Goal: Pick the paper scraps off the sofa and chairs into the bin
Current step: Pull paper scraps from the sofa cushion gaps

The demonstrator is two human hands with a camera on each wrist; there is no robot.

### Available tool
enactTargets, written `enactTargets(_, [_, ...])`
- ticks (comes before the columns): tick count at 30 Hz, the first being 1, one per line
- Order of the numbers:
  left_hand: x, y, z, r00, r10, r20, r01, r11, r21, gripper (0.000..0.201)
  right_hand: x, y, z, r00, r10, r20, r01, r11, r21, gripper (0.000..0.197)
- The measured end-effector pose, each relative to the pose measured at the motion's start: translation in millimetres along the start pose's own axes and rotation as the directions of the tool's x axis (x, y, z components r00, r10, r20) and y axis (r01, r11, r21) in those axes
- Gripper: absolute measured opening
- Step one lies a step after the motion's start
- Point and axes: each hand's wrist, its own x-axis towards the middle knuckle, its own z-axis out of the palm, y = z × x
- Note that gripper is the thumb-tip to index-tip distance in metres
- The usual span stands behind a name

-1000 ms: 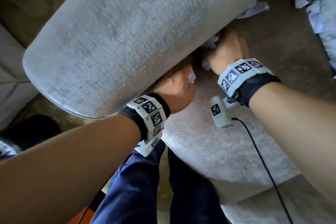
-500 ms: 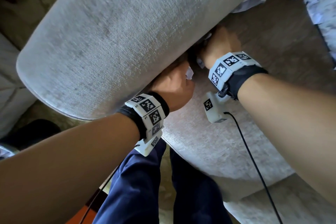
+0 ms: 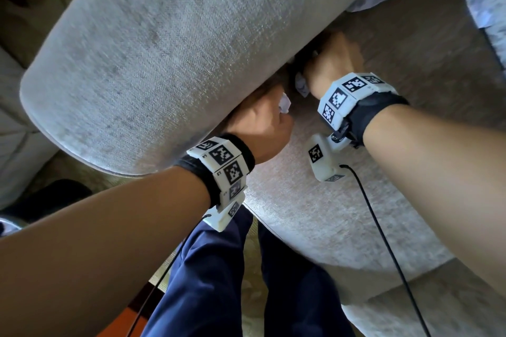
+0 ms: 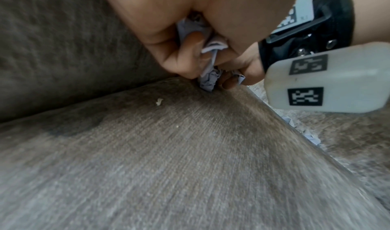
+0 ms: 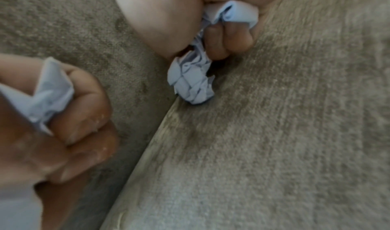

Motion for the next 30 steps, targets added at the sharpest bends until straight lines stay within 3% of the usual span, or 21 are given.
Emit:
enactTargets(4, [-0.1,6.6,0.5,0.999,-0.049,-0.014,0.049,0.999,0.003,0.011,-4.6,5.0,3.1,0.996,-0.054,-0.074,0.059,0.995,0.075,0.023])
enactTargets(8, [3.8,24.1,1.5,0.987,-0.159,-0.023,0.159,0.987,0.002,0.029,-9.6,10.3,-2.1,0.991,0.044,-0.123,-0.024,0.987,0.162,0.034])
enactTargets(13, [16.1,45.9,2.8,0.982,-0.181,-0.048,0.182,0.983,0.023,0.048,-4.7,27.5,-12.6,0.986,0.099,-0.132,-0.066,0.970,0.235,0.034])
enactTargets(22, [41.3,86.7,10.9,0.992,-0.114,-0.049,0.115,0.993,0.031,0.040,-9.3,74.8,-48.4,0.975,0.100,-0.198,-0.054,0.972,0.227,0.026])
enactTargets(27, [56.5,111.3,23.3,0.996,-0.088,-0.013,0.089,0.991,0.097,0.021,-18.5,111.8,-63.4,0.944,0.157,-0.290,-0.016,0.900,0.436,0.030])
enactTargets(30, [66.7,125.5,33.6,0.998,-0.066,0.000,0.065,0.991,0.120,0.025,-23.4,131.9,-70.9,0.929,0.232,-0.288,-0.039,0.835,0.548,0.034])
